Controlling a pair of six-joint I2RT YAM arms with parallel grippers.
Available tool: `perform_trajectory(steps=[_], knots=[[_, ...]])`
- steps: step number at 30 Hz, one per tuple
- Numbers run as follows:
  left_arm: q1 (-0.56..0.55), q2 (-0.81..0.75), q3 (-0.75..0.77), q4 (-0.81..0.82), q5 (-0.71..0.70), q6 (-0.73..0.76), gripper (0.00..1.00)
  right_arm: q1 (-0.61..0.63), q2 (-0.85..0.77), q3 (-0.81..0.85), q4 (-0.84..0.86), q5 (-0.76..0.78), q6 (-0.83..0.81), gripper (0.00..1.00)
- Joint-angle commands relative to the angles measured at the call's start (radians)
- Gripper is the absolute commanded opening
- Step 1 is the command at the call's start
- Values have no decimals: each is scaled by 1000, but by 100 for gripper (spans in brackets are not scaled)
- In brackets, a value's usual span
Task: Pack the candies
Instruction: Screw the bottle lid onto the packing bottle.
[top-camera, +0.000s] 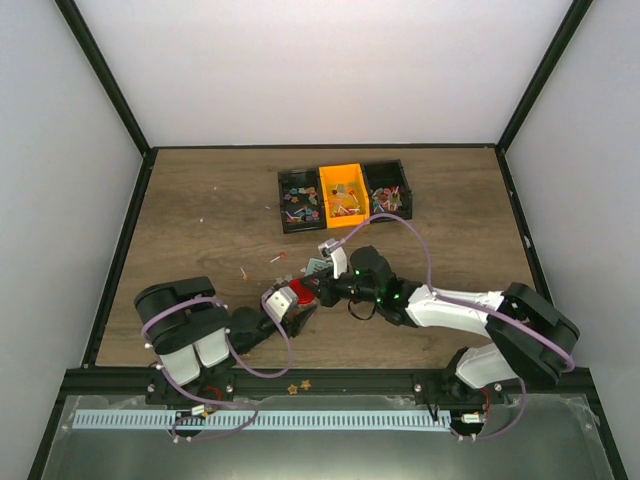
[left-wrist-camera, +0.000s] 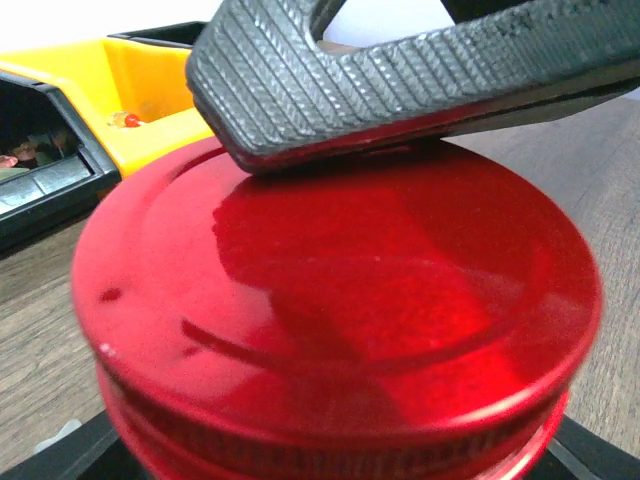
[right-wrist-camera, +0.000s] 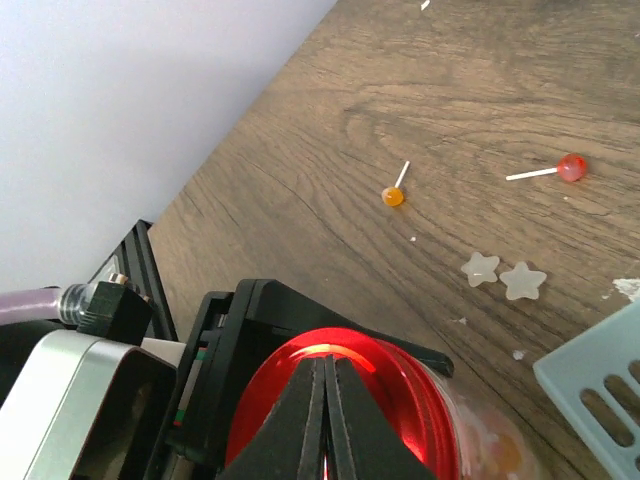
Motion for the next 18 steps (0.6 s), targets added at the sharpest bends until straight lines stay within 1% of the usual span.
perform_trajectory(steps=[1, 6, 9, 12, 13, 16, 18], knots=[[-2, 36, -127, 230, 21, -30, 69, 8, 6, 26, -51, 8, 8, 1], [-2, 36, -128, 230, 16, -31, 69, 8, -43, 30, -76, 11, -1, 2], [-3, 34, -128, 229, 20, -30, 69, 9, -107, 17, -77, 62, -1, 3], [-2, 38, -126, 230, 27, -32, 69, -3, -157, 4, -79, 132, -10, 9], [-3, 39, -128, 229, 29, -34, 69, -15, -163, 0, -81, 137, -15, 11], [-3, 41, -126, 230, 33, -36, 69, -49, -156, 6, -92, 144, -34, 23], [-2, 39, -125, 230, 35, -36, 69, -71, -139, 10, -87, 130, -50, 26]])
